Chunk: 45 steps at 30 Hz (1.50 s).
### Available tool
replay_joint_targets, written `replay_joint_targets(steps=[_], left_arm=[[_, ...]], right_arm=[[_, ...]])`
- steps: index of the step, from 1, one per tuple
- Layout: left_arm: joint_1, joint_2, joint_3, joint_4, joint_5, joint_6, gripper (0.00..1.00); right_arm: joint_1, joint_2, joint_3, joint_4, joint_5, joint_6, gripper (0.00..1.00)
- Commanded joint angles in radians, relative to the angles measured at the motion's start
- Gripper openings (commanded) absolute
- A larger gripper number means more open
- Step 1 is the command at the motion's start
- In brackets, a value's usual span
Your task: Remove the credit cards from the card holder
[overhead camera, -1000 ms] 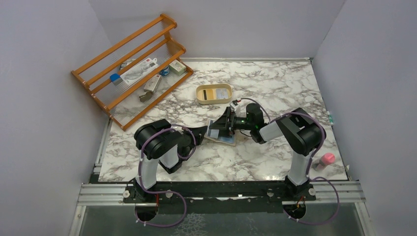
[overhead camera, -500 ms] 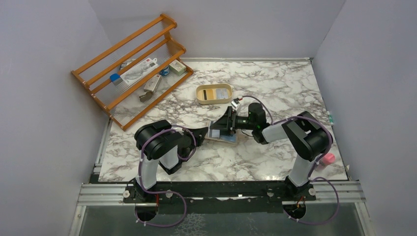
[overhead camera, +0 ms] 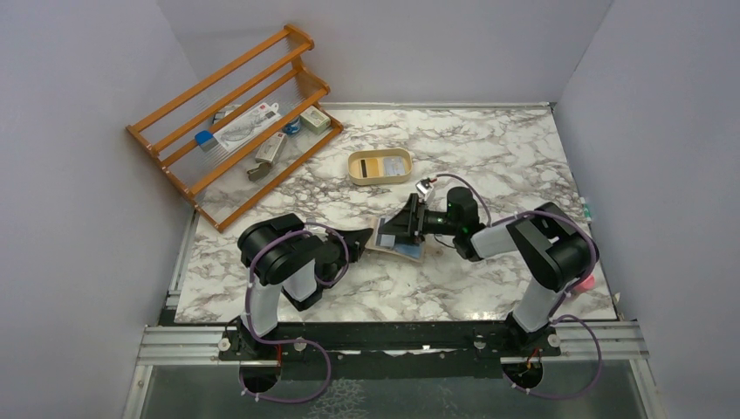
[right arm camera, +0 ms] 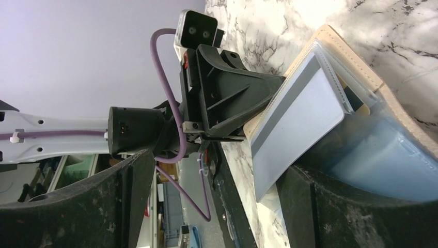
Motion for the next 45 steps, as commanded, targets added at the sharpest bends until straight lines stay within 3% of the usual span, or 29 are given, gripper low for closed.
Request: replay_joint_targets(steps=[1, 9, 14, 19, 26, 30, 35, 45], left_arm=[[-0.012, -0.019, -0.008, 0.266, 0.036, 0.002, 0.00], [-0.013, -0.018, -0.008, 0.266, 0.039, 0.002, 0.00], [-0.012, -0.022, -0.012, 0.266, 0.037, 0.006, 0.00], [-0.013, -0.011, -0.002, 0.266, 0.047, 0.005, 0.00], [-0.012, -0.009, -0.001, 0.267, 0.051, 0.005, 0.00], [-0.013, -0.008, -0.006, 0.267, 0.051, 0.005, 0.00], [-0.013, -0.006, -0.006, 0.267, 0.053, 0.006, 0.00], [-0.014, -0.010, -0.013, 0.267, 0.055, 0.008, 0.00]], right_arm=[[-0.022, -0.051, -0.032, 0.014, -0.004, -0.037, 0.88], [-0.039, -0.036, -0.056, 0.011, 0.000, -0.039, 0.87], [-0.057, -0.019, -0.087, 0.003, 0.004, -0.046, 0.82], [-0.064, 0.000, -0.076, -0.046, 0.013, -0.092, 0.68], [-0.064, 0.037, -0.068, -0.033, 0.014, -0.095, 0.40], [-0.064, 0.039, -0.083, -0.026, 0.010, -0.097, 0.36], [-0.068, 0.039, -0.093, -0.023, 0.011, -0.100, 0.22], [-0.071, 0.041, -0.103, -0.005, -0.001, -0.093, 0.20]])
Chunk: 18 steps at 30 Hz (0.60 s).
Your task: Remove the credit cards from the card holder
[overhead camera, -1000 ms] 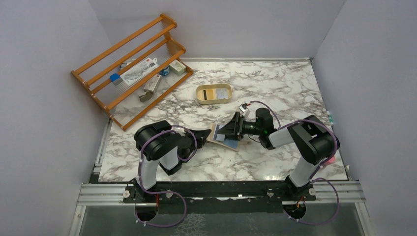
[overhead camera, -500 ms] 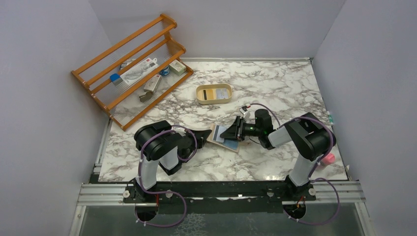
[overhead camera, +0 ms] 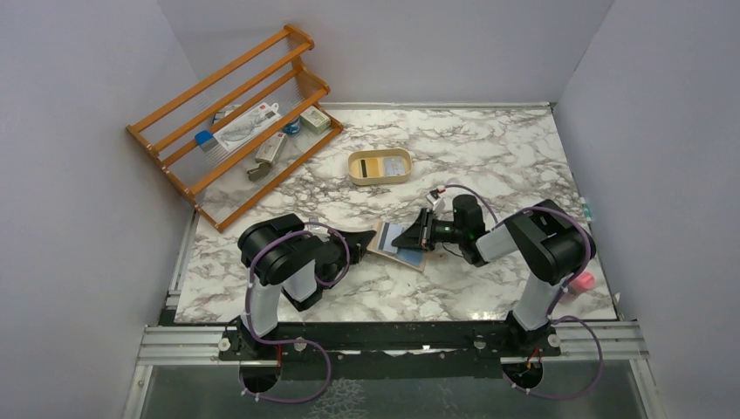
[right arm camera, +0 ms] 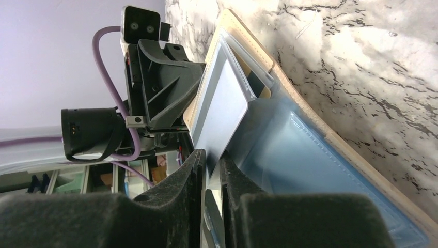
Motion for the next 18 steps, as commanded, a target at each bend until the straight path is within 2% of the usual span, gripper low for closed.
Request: replay_joint_targets(steps=[1, 11, 18], left_arm=[[-0.008, -0.008, -0.014, 0.266, 0.018, 0.010, 0.00], [-0.008, -0.008, -0.017, 0.267, 0.017, 0.011, 0.00], [-0.008, -0.007, -0.019, 0.266, 0.014, 0.011, 0.00]], right_arm=[[-0.006, 0.005, -0.020, 0.033, -0.009, -0.011, 0.19], [-0.025, -0.014, -0.051, 0.009, -0.027, -0.034, 0.02], [-0.044, -0.028, -0.071, -0.007, -0.045, -0.049, 0.01]])
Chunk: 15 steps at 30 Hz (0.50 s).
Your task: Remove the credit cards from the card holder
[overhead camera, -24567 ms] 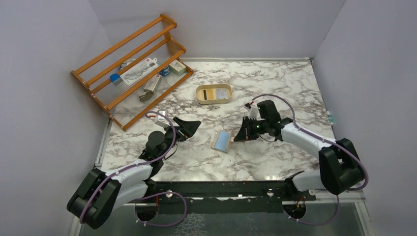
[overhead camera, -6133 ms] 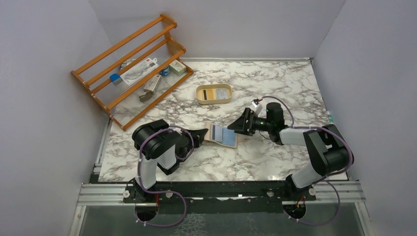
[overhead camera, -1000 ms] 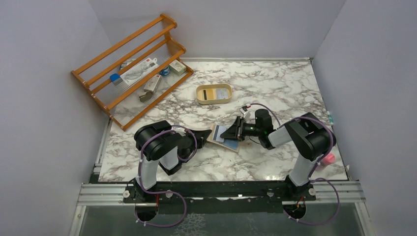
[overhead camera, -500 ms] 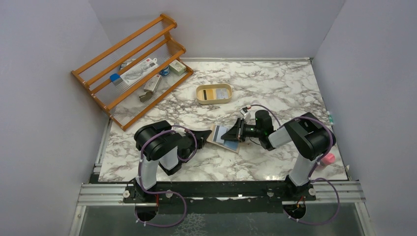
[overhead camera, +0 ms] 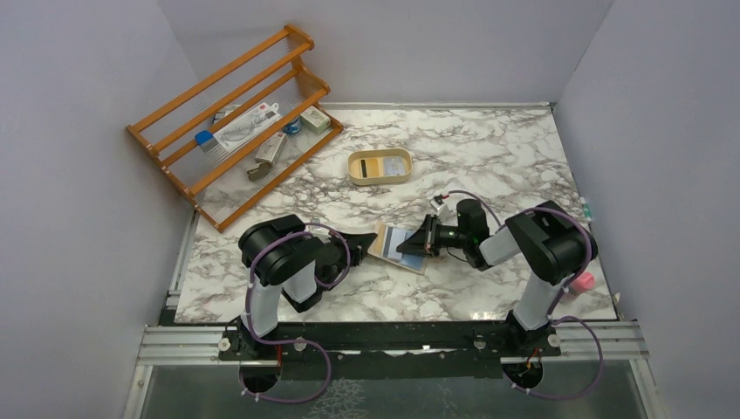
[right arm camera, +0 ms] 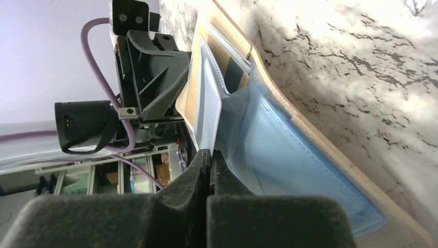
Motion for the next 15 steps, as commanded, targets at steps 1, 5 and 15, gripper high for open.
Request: replay_joint_targets(steps=[1, 5, 15], left_arm=[[-0.004, -0.007, -0.009, 0.266, 0.001, 0.004, 0.00], [-0.003, -0.005, -0.009, 0.267, 0.000, 0.003, 0.00], [-0.002, -0.007, -0.011, 0.266, -0.004, 0.003, 0.00]], right_arm=[[-0.013, -0.029, -0.021, -0.015, -0.023, -0.048, 0.01], [-0.024, -0.049, -0.033, -0.046, -0.028, -0.069, 0.01], [-0.057, -0.092, -0.056, -0.133, -0.043, -0.121, 0.01]])
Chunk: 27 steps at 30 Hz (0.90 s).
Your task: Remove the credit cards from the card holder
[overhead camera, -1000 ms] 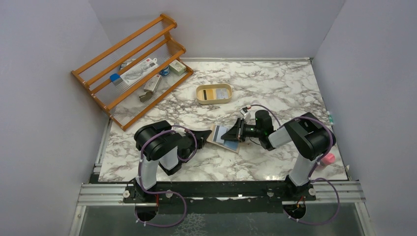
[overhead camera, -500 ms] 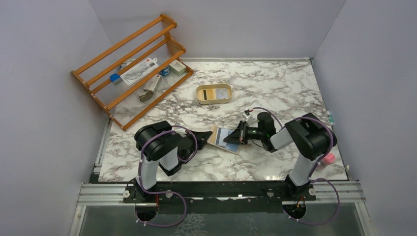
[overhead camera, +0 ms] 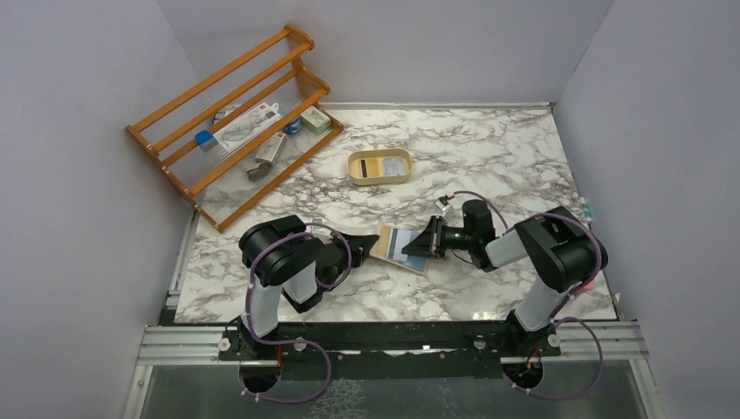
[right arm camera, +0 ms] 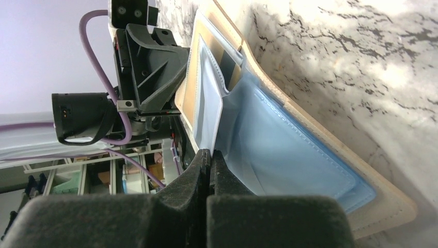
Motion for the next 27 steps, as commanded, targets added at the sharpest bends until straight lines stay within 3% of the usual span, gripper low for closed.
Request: replay_joint_targets(steps=[1, 11, 20, 27], left_arm=[[0.004, -0.007, -0.012, 0.266, -0.018, 0.003, 0.00], [0.005, -0.005, -0.008, 0.266, -0.017, 0.003, 0.00], [0.005, -0.007, -0.008, 0.267, -0.013, 0.006, 0.00], [0.004, -0.009, -0.018, 0.266, -0.013, 0.007, 0.00]], right_arm=[[-0.022, -0.032, -0.025, -0.086, -0.022, -0.068, 0.01], [-0.041, -0.094, -0.027, -0.230, -0.003, -0.141, 0.03], [-0.048, -0.045, -0.010, -0.187, -0.012, -0.128, 0.19], [-0.048, 0.016, 0.015, -0.114, -0.033, -0.092, 0.25]])
